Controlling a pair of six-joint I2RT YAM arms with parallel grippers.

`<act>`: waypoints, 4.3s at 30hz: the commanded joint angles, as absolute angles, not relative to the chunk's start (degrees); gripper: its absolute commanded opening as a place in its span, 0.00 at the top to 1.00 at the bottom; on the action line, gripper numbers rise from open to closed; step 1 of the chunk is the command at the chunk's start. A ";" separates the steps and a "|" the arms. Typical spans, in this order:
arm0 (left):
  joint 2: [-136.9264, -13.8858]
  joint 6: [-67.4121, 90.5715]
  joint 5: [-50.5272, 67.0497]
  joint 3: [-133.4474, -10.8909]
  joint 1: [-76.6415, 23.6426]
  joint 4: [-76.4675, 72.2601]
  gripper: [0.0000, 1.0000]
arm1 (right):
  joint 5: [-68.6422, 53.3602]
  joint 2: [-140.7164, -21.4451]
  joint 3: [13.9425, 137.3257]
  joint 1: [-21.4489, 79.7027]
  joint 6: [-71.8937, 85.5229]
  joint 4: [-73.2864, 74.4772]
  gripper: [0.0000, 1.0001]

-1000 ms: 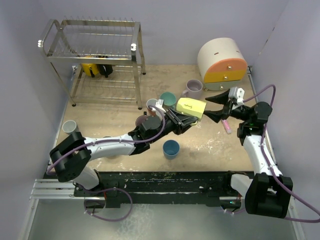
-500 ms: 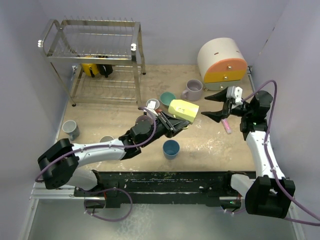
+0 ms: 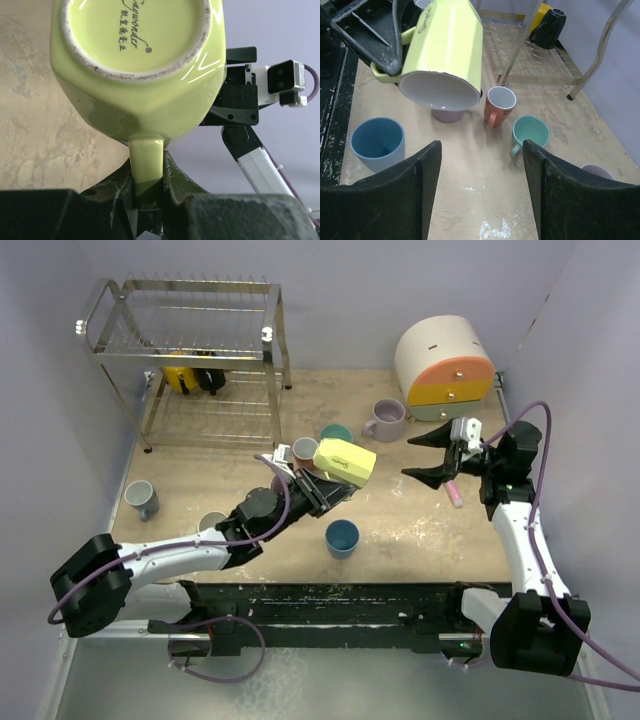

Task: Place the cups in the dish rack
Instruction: Pick up the cup at the center of the board, then turn the cup upside down in the dish rack.

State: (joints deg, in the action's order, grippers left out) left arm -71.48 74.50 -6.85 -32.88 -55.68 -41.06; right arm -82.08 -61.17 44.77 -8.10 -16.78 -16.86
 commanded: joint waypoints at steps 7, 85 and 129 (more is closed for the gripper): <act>-59.37 51.54 -5.61 -30.29 -54.17 -47.28 1.00 | -83.39 -61.48 47.20 -8.09 -18.80 -16.32 0.31; -92.78 33.17 6.82 -50.31 -2.16 -40.03 1.00 | -82.27 -63.72 47.90 -8.17 -24.19 -11.66 0.28; -129.59 -0.18 4.81 -110.14 -1.25 2.37 0.60 | -81.89 -62.97 48.52 -8.17 -29.32 -7.47 0.26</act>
State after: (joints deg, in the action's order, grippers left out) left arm -130.85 1.69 6.48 -105.78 -1.63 6.96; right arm -81.60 -63.75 45.87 -8.10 -27.88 -7.99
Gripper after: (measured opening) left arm 0.249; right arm 0.736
